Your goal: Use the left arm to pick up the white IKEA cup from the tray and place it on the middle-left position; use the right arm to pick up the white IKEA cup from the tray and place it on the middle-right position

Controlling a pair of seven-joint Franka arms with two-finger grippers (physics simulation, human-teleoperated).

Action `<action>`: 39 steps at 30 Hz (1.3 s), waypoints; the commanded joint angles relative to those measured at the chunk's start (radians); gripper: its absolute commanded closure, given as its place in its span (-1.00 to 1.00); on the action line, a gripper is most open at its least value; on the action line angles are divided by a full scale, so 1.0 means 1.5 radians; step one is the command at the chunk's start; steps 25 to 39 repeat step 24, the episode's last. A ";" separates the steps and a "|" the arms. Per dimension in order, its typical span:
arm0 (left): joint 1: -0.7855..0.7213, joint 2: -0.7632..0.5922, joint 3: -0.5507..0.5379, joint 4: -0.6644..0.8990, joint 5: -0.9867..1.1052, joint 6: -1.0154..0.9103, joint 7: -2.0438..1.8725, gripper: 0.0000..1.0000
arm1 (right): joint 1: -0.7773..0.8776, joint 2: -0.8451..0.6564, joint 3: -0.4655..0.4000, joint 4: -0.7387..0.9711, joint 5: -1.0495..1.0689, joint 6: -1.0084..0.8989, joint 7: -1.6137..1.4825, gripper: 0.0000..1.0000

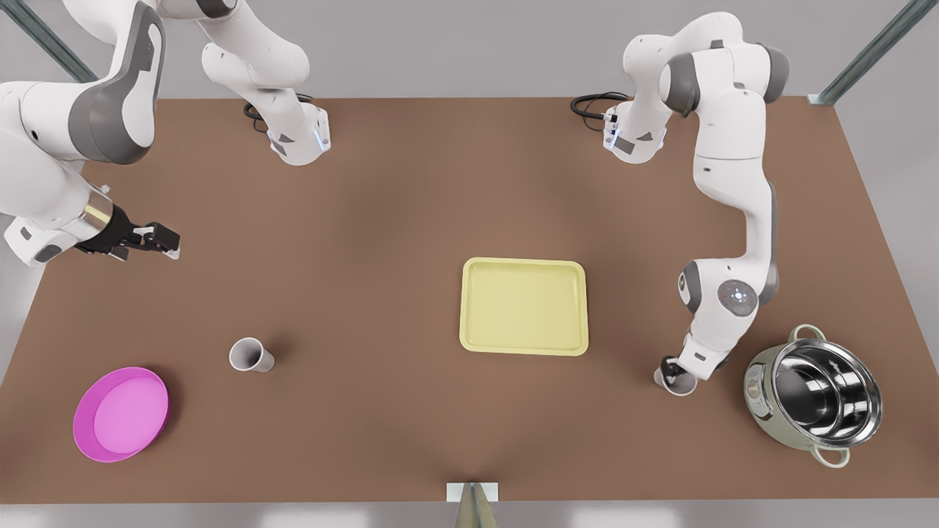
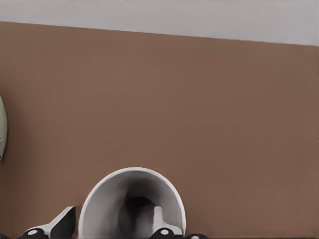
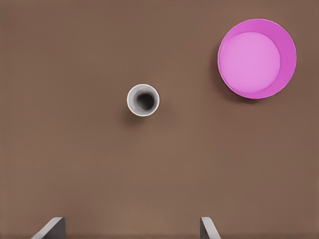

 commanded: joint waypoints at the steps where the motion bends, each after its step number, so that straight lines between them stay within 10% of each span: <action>1: -0.002 -0.008 0.001 -0.004 0.013 -0.019 0.049 -1.00 | 0.000 -0.001 0.000 0.000 0.000 -0.001 0.005 -1.00; 8: -0.004 -0.086 0.001 -0.046 0.033 -0.116 0.050 -1.00 | -0.003 -0.001 -0.008 0.001 0.000 -0.001 0.005 -1.00; 16: -0.007 -0.249 -0.006 0.229 -0.006 -0.737 0.048 -1.00 | -0.013 -0.002 -0.009 0.001 0.000 -0.003 0.004 -1.00; 39: -0.010 -0.249 -0.011 0.239 -0.001 -0.747 0.047 -1.00 | -0.014 -0.002 -0.004 0.013 0.000 -0.003 0.005 -1.00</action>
